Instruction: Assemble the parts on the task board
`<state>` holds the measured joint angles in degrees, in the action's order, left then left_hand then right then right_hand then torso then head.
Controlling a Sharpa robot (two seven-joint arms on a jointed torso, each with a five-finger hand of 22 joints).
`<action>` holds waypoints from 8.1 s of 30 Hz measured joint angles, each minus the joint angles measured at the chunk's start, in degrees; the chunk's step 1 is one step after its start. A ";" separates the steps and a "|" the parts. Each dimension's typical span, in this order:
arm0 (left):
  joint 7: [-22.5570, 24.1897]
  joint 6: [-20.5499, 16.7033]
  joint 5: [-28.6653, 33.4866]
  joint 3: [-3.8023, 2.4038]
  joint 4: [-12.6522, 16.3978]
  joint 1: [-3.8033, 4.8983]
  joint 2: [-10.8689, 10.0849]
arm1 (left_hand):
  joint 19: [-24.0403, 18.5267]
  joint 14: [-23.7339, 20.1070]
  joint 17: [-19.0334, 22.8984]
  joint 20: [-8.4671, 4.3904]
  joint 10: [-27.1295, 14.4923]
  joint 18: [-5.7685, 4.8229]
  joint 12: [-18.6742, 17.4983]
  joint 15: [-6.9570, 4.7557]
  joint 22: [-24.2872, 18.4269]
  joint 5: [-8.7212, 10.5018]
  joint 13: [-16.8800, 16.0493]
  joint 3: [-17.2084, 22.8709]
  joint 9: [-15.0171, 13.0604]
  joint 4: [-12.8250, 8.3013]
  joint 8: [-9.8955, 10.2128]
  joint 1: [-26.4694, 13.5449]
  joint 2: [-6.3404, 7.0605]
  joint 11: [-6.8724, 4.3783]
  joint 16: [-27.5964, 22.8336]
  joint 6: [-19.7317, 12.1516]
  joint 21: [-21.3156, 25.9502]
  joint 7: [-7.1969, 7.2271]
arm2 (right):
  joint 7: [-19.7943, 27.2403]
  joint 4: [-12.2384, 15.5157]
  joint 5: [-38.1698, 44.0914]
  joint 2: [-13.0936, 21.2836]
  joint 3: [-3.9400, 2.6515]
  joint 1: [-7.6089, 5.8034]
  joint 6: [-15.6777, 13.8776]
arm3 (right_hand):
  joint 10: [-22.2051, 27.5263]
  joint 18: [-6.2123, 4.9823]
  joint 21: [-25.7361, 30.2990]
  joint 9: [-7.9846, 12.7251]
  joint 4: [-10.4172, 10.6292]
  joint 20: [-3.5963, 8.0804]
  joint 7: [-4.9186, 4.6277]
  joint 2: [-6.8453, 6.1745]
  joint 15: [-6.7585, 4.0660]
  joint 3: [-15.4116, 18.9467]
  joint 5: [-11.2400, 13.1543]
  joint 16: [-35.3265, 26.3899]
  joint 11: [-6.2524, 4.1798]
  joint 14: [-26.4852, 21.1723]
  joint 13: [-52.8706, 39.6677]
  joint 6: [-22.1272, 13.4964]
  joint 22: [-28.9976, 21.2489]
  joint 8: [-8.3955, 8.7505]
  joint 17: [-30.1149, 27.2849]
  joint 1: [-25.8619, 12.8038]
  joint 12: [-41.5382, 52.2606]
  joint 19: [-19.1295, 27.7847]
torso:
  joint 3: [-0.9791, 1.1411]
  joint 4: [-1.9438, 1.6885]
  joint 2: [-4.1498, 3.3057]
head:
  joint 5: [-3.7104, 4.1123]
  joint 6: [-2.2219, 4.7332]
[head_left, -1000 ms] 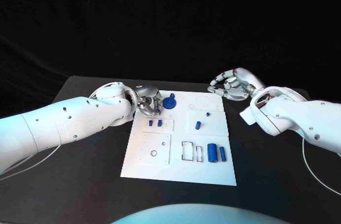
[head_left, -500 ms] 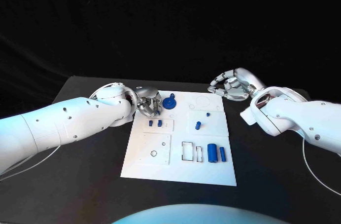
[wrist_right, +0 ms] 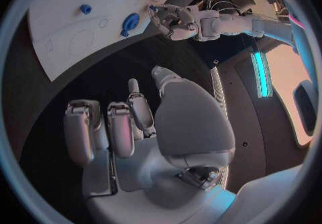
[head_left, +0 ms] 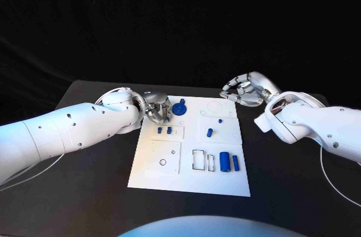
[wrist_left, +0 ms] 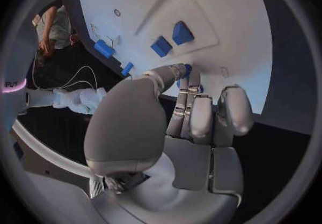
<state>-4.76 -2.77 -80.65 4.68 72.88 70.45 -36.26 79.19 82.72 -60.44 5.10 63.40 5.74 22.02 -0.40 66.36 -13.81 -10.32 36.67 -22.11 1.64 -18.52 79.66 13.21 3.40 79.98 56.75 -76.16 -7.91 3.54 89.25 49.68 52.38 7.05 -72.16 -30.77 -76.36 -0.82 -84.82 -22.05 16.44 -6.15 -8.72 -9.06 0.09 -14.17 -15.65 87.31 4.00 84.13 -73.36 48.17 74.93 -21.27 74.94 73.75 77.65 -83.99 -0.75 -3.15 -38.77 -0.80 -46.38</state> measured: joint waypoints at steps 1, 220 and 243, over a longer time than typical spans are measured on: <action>-0.05 0.01 0.03 0.02 0.00 0.00 0.00 | -0.13 0.00 0.05 -0.02 -0.13 0.01 -0.26 0.00 -0.13 -0.01 0.05 -0.02 0.10 -0.02 0.25 -0.13 0.13 0.13 0.00 -0.12 0.09 -0.12 | 0.00 0.00 0.00 0.00 0.00 0.00 0.00 | 0.00 0.00 0.00 0.00 0.00 0.00 0.00 0.00 0.00 0.00 0.00 0.00 0.00 0.00 0.00 0.00 0.00 0.00 0.00 0.00 0.00 0.00 | 0.00 0.01 0.00 | 0.00 0.00; 27.88 -14.02 76.96 -1.55 9.00 1.41 -10.92 | -20.84 -22.42 33.53 2.90 -11.59 4.48 5.05 3.59 -28.87 -0.83 -0.73 -3.08 4.84 0.09 4.46 -0.41 -0.64 4.59 -12.35 -8.93 23.56 -4.15 | -11.66 1.75 45.19 -17.23 -0.01 14.98 0.97 | 5.47 -1.31 0.64 1.09 -15.18 0.92 1.36 -1.46 -0.93 -24.02 10.02 -5.67 -0.75 -0.11 63.30 11.17 0.01 3.24 -3.92 3.67 -66.94 0.10 | -0.05 0.18 0.07 | -8.05 -2.39; 27.63 -13.90 76.96 -1.55 8.78 1.41 -10.94 | -20.84 -22.42 33.66 2.90 -11.79 4.48 5.05 3.59 -28.82 -0.83 -0.68 -3.08 4.83 0.09 4.46 -0.41 -0.64 4.80 -12.35 -8.93 23.56 -4.15 | -11.09 1.54 45.11 -17.59 -0.01 15.15 1.51 | 5.39 -1.31 0.64 1.07 -15.18 0.92 1.23 -1.46 -0.93 -24.01 10.04 -5.67 -0.66 -0.11 63.17 11.27 -0.01 3.10 -3.99 3.67 -66.99 0.10 | -0.09 0.18 0.11 | -8.53 -2.83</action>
<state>22.87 -16.67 -3.70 3.13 81.66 71.86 -47.21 58.35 60.30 -26.78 8.00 51.60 10.22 27.07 3.18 37.53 -14.64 -11.00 33.59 -17.29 1.73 -14.06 79.25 12.57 8.19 67.62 47.82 -52.60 -12.06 -7.56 90.79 94.79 34.79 7.04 -57.01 -29.26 -70.97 -2.13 -84.18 -20.98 1.26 -5.24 -7.49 -10.52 -0.84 -38.19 -5.60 81.65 3.34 84.03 -10.19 59.44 74.92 -18.17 70.95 77.42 10.66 -83.89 -0.85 -2.97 -38.66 -9.33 -49.21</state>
